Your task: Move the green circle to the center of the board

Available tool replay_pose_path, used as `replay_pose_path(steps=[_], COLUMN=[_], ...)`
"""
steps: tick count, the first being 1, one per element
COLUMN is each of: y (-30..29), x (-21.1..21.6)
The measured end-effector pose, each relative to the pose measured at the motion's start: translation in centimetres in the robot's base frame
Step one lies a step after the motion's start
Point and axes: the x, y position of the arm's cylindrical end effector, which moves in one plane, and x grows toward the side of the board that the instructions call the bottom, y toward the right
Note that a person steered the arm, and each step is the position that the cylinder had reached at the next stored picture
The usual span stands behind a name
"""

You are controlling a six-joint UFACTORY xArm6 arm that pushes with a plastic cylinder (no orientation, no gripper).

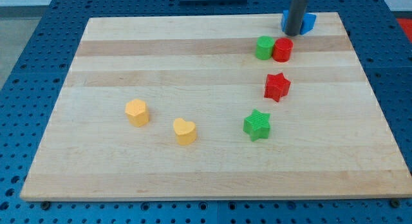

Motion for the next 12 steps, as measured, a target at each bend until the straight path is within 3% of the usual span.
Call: replay_pose_path(steps=[2,4,7,8,9,10,12], y=[-0.2,-4.1,-11.7,-13.1,-13.1,-13.1,-13.4], x=[0.4,4.1,6.2,10.7,12.6,11.6,17.2])
